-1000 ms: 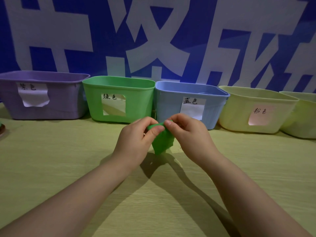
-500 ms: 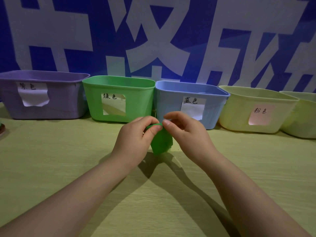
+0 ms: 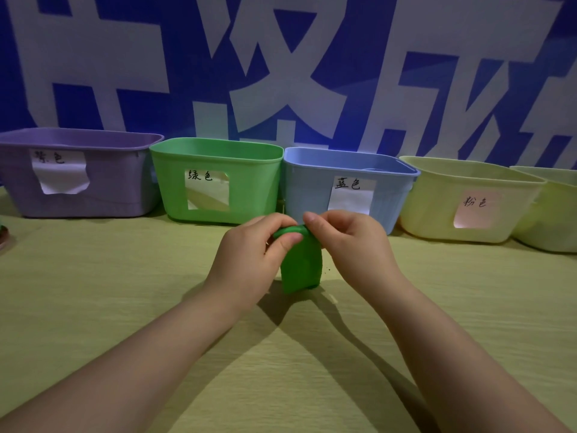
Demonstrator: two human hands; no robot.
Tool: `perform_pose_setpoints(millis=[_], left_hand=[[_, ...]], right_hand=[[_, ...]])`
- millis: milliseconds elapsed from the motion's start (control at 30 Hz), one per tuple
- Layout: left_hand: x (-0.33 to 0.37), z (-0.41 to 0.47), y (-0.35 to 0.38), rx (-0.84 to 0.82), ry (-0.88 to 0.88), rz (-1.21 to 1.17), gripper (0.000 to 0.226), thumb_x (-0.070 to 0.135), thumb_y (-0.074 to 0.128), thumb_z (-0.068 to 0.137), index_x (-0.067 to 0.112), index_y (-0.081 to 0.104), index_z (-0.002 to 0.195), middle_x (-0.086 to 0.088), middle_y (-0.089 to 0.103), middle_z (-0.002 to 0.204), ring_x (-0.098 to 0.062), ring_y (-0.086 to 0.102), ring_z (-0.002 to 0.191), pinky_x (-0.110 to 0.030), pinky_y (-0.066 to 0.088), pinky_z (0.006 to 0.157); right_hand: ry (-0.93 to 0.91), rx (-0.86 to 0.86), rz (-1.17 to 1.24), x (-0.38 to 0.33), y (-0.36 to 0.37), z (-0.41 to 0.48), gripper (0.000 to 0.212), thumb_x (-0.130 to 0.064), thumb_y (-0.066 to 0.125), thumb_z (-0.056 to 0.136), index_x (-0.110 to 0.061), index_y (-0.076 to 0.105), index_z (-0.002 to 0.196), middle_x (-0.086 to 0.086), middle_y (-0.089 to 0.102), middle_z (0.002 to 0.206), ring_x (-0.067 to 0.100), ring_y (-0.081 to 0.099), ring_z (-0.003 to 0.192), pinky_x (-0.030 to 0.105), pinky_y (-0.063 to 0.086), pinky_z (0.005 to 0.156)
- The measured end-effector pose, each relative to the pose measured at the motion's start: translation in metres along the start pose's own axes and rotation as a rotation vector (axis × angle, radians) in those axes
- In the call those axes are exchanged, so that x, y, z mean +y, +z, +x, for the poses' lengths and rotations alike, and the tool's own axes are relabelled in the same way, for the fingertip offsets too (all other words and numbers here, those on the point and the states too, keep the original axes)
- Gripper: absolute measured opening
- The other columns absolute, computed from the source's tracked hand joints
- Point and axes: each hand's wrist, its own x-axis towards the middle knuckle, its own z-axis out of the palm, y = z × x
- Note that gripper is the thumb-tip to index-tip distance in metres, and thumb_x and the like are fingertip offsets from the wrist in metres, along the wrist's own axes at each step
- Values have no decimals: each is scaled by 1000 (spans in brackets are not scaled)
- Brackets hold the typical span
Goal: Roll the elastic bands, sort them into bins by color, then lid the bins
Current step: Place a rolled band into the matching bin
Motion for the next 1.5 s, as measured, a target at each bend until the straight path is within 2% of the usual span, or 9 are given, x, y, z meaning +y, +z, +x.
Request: perform_pose_setpoints(millis=[100,300,400,500,733,967,1233,1400,1500], left_hand=[[-2,3,-1,2,-19,4,13,21,56,91,13,67,94,17,54,74,4,51,68,-8,34,58],[0,1,0,-7,-67,-47,17,21,55,91,14,60,105,16,54,82,3,51,74,-8,36,61],[1,1,0,-9,-74,-57,17,22,61,88,16,60,103,4,61,90,-12,56,81,-25,46,69],[0,1,0,23,-48,-36,15,26,62,86,14,63,95,4,59,87,-13,56,78,-22,44,67],[0,3,-1,21,-92,-71,10,22,64,85,15,64,91,8,55,84,-12,54,79,-23,42,67],[1,2,-4,42,-122,-165,18,20,70,78,28,59,90,12,61,91,-10,59,87,-33,51,78],[-1,6,-7,91,-157,-191,9,20,64,84,28,60,83,8,62,80,-8,57,76,-23,46,67],[4,4,-6,47,-171,-260,27,20,69,79,39,52,86,12,63,83,-7,60,79,-23,49,71],[2,4,-5,58,-165,-216,27,18,69,79,38,51,83,11,62,82,-7,59,78,-24,50,70]], right_hand=[[-34,-46,86,0,2,-1,11,-33,64,84,-32,64,95,-8,66,85,5,61,84,23,51,75],[-49,-33,30,0,3,0,3,-27,62,87,-29,64,85,-12,66,77,5,62,78,26,51,74],[-34,-30,-18,-2,1,0,21,-37,53,91,-23,65,80,-3,66,72,11,61,74,31,48,70],[-28,-44,-56,-1,0,0,34,-40,49,92,-14,67,81,10,66,75,20,59,74,33,45,66],[-67,-70,37,1,2,0,8,-27,62,87,-29,62,95,-15,62,84,1,58,84,20,48,75],[-55,-47,-13,2,2,2,6,-32,58,89,-29,62,86,-16,60,73,-5,54,69,9,39,59],[-117,-62,27,0,2,0,21,-26,66,83,-30,58,102,-19,58,87,-4,56,86,9,44,75],[-113,-3,-50,2,1,3,1,-27,59,89,-27,58,90,-20,57,76,-9,52,71,5,38,63],[-115,-14,-81,4,1,4,13,-31,55,91,-20,62,92,-14,57,72,-2,50,65,15,37,59]])
